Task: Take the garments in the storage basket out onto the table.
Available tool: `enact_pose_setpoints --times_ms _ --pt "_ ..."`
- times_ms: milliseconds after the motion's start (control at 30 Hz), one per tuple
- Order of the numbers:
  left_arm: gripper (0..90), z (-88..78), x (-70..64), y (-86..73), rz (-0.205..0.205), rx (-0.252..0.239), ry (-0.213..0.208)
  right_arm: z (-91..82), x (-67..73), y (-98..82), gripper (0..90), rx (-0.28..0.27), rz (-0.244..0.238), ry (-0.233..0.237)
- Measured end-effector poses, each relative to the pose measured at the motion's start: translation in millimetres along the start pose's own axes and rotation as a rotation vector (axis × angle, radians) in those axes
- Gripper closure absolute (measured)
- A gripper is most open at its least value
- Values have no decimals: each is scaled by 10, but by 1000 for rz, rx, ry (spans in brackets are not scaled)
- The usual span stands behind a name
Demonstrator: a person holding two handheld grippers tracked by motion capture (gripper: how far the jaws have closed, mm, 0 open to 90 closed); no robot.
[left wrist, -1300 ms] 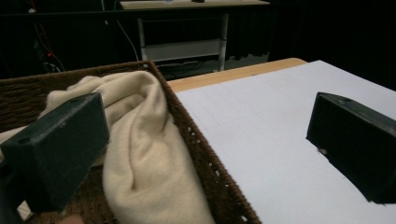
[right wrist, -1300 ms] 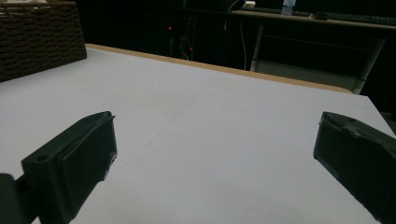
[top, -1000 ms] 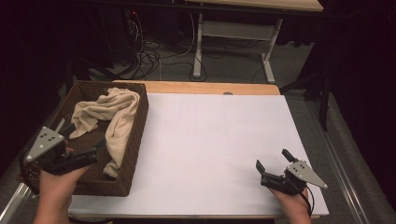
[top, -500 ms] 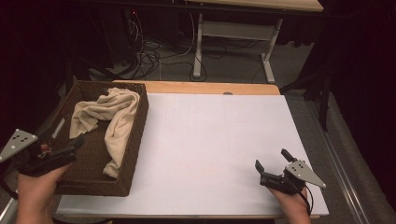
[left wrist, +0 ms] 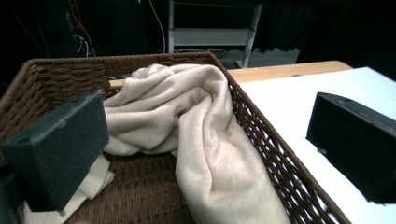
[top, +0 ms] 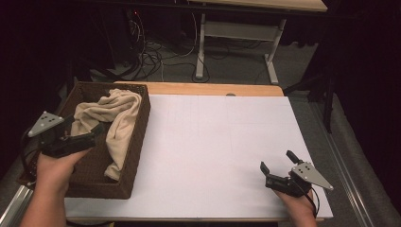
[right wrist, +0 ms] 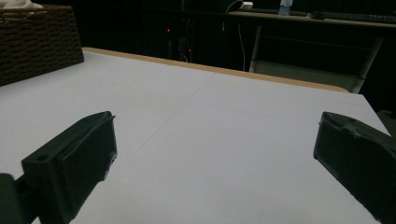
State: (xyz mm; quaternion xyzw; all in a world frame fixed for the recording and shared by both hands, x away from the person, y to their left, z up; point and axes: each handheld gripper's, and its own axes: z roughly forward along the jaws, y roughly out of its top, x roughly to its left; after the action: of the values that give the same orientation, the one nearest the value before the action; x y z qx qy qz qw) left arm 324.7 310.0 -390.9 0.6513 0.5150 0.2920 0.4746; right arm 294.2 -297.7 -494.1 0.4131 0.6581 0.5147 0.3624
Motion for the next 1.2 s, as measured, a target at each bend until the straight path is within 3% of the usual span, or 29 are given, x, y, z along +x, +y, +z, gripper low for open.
enact_pose_setpoints --times_ms 133,333,633,1000,1200 --pt "0 163 -8 89 -16 24 -10 -14 -32 -2 0 2 17 -15" --pt "0 448 -42 207 11 68 -18 -18 -40 -2 0 2 17 -21" --pt "0 849 27 297 -10 122 -32 -26 -55 -7 0 7 22 -28" --pt "5 1243 93 193 -33 210 -22 -23 -65 -18 0 13 26 -33" --pt "9 1432 154 124 -22 329 -17 -31 -66 -14 0 12 23 -39"
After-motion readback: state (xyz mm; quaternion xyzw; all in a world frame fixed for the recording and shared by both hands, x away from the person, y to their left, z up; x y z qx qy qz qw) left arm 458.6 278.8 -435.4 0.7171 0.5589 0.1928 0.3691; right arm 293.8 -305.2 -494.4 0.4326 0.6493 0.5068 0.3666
